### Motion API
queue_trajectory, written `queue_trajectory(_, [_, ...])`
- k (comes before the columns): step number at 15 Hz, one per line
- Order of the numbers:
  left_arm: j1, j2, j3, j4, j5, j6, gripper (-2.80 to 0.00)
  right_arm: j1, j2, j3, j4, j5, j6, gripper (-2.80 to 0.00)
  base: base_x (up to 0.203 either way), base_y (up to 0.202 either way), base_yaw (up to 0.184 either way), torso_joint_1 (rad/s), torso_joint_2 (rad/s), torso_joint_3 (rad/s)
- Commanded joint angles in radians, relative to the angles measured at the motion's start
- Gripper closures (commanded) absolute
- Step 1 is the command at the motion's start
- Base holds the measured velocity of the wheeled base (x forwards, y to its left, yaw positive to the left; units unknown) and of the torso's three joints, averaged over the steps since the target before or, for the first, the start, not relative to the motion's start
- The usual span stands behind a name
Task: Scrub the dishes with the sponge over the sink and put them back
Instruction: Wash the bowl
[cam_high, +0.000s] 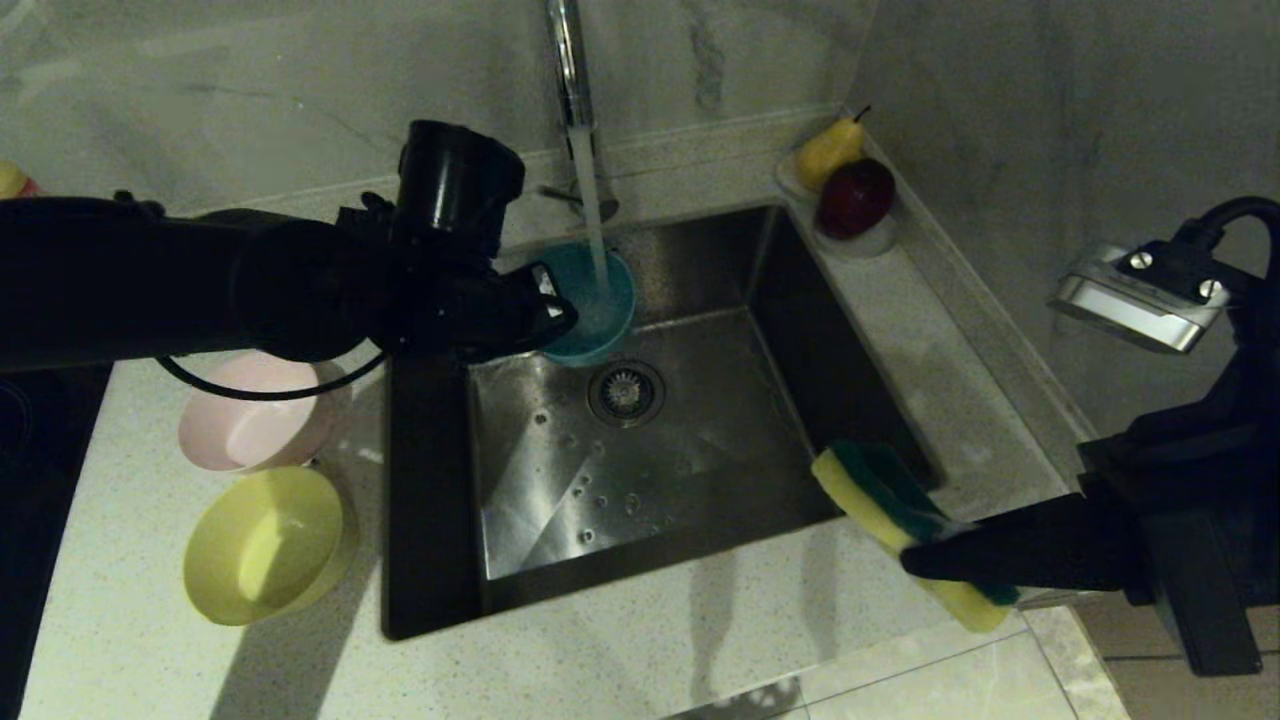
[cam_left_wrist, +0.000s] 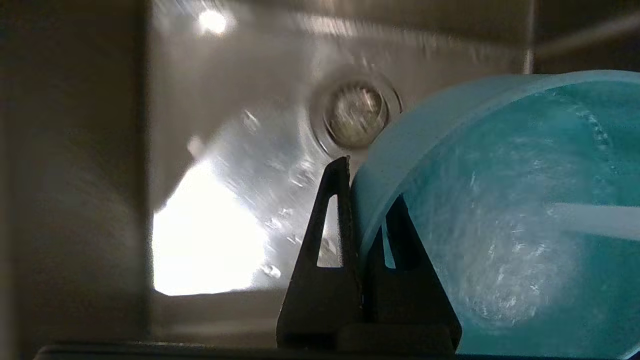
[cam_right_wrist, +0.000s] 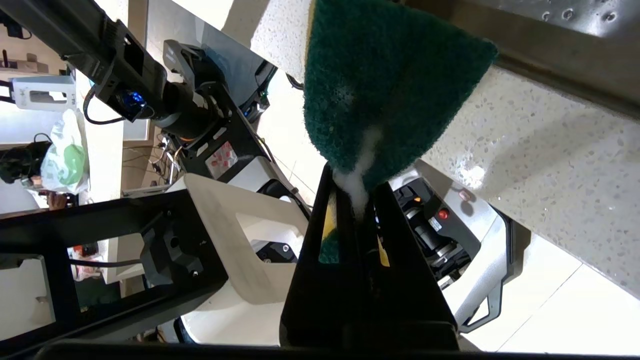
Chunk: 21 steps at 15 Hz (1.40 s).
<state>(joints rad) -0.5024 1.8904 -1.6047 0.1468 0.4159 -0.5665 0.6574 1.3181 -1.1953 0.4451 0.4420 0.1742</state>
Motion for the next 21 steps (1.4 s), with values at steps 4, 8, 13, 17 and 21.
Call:
queue_trajectory(4, [0.009, -0.174, 0.015, -0.007, 0.107, 0.086, 0.00, -0.009, 0.010, -0.012, 0.003, 0.004, 0.000, 0.00, 0.000, 0.000, 0.000, 0.000, 0.00, 0.000])
queue_trajectory(8, [0.045, -0.267, 0.134, -0.170, 0.111, 0.151, 0.00, -0.009, 0.016, -0.034, 0.009, 0.003, 0.000, 0.00, 0.000, 0.000, 0.000, 0.000, 0.00, 0.000])
queue_trajectory(13, [0.047, -0.336, 0.257, -0.458, 0.112, 0.337, 0.00, -0.009, 0.018, -0.030, 0.010, 0.001, 0.002, 0.00, 0.000, 0.000, 0.000, 0.000, 0.00, 0.000])
queue_trajectory(17, [0.046, -0.392, 0.266, -0.477, 0.106, 0.357, 0.00, -0.009, 0.007, -0.026, 0.007, 0.004, 0.002, 0.00, 0.000, 0.000, 0.000, 0.000, 0.00, 0.000])
queue_trajectory(21, [0.044, -0.446, 0.272, -0.533, 0.103, 0.409, 0.00, -0.009, -0.013, -0.023, 0.007, 0.006, 0.001, 0.00, 0.000, 0.000, 0.000, 0.000, 0.00, 0.000])
